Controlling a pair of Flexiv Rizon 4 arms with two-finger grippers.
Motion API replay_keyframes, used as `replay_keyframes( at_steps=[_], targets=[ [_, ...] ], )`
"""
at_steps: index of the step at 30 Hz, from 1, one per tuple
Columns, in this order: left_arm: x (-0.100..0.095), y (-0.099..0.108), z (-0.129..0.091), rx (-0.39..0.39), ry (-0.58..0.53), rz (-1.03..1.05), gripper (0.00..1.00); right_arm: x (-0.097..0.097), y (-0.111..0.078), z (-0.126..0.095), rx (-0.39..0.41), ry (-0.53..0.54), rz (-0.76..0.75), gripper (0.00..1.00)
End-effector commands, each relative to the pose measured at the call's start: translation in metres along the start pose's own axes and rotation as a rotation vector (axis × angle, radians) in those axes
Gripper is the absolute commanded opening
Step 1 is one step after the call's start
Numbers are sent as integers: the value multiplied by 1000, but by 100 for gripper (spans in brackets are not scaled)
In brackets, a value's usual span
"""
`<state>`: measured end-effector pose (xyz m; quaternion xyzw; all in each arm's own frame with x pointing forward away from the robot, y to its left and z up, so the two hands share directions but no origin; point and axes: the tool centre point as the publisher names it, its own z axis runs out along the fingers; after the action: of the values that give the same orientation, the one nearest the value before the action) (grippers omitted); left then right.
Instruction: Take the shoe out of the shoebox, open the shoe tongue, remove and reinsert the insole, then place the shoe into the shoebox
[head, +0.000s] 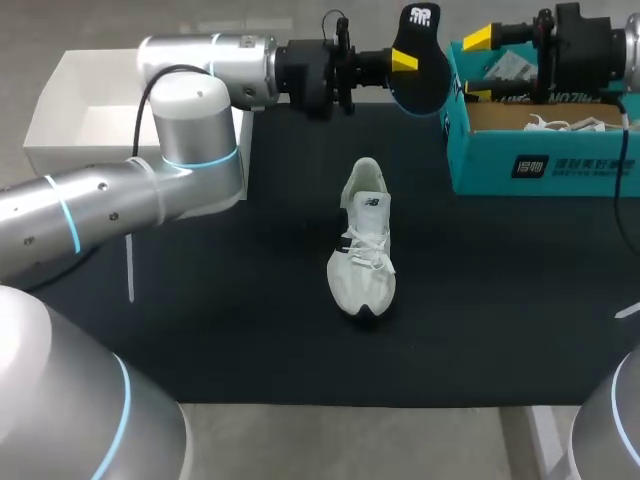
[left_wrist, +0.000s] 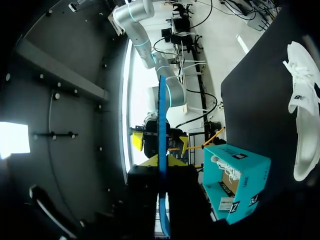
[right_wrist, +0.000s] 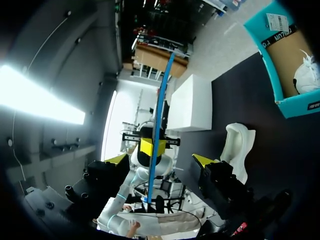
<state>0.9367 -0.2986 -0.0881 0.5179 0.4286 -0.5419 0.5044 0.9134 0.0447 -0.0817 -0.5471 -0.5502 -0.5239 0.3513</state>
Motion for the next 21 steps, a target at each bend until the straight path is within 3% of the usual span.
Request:
replay_keyframes(
  at_steps=[1, 6, 17, 21],
  targets=[
    [4, 2, 10, 11, 17, 12, 0, -2, 10, 11, 21, 3, -1, 44],
    [11, 2, 16, 6, 33, 11, 0, -2, 11, 13, 32, 4, 5, 42],
    [7, 10, 25, -26, -1, 22, 0, -4, 5, 22, 58, 9, 20, 35],
    [8, 12, 27, -27, -4, 25, 0, -5, 4, 27, 72, 8, 20, 28]
  ],
)
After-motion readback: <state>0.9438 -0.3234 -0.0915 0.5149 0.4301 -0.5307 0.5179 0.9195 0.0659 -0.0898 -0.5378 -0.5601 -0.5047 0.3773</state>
